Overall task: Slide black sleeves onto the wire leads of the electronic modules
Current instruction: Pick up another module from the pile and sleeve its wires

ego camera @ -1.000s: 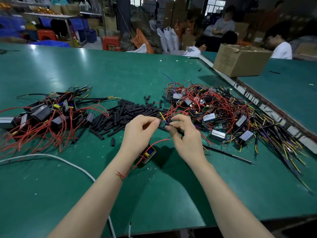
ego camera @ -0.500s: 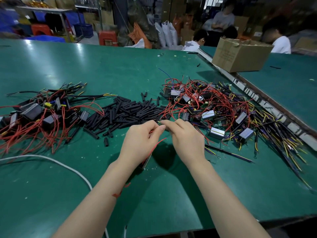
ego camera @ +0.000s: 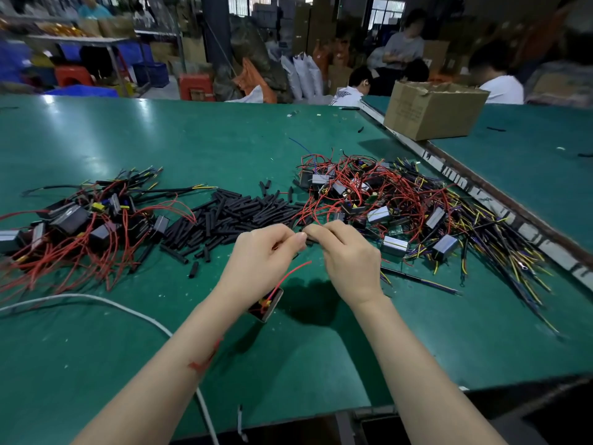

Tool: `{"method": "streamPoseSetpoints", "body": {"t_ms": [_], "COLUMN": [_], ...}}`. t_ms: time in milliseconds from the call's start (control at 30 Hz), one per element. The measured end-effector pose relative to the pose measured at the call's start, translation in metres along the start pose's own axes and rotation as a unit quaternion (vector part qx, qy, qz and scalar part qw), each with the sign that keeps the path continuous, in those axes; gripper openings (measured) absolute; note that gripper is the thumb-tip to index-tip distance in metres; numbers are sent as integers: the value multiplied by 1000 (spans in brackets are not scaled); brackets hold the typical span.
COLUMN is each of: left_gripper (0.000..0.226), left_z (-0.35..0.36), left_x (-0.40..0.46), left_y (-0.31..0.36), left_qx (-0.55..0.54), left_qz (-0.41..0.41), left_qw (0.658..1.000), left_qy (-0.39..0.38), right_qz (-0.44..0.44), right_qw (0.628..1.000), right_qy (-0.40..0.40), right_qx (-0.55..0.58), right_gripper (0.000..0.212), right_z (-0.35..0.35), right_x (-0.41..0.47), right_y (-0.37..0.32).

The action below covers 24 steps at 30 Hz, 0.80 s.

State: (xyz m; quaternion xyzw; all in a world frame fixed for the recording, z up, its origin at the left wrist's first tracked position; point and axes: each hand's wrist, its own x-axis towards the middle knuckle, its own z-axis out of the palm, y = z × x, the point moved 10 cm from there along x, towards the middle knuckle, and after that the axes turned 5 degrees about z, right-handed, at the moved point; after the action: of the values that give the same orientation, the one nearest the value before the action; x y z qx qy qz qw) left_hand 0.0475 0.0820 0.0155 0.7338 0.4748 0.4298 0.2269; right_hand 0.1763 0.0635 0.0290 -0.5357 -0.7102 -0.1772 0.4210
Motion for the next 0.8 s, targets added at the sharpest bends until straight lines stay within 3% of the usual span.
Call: {"method": "streamPoseSetpoints", "body": {"t_ms": [200,367,800], "left_gripper": [18,14,16], "left_z": [8,5,-3], "left_x": [-5,1,4], "left_y": [-26,-30,-27], "left_qx": [-67,-59,-83], "left_qz": [-60,-60,5], "left_qw": [996,996,996], "left_qy": [-10,7,42], "right_qz": [32,106,92], "right_qw": [997,968,976], "right_qy": [-18,-94,-66], "right_qx": [66,209,187], "right_gripper": [28,32,21], "right_z": [0,14,9], "right_x": [-5,-11,-6], "right_y": [6,15,7]}}
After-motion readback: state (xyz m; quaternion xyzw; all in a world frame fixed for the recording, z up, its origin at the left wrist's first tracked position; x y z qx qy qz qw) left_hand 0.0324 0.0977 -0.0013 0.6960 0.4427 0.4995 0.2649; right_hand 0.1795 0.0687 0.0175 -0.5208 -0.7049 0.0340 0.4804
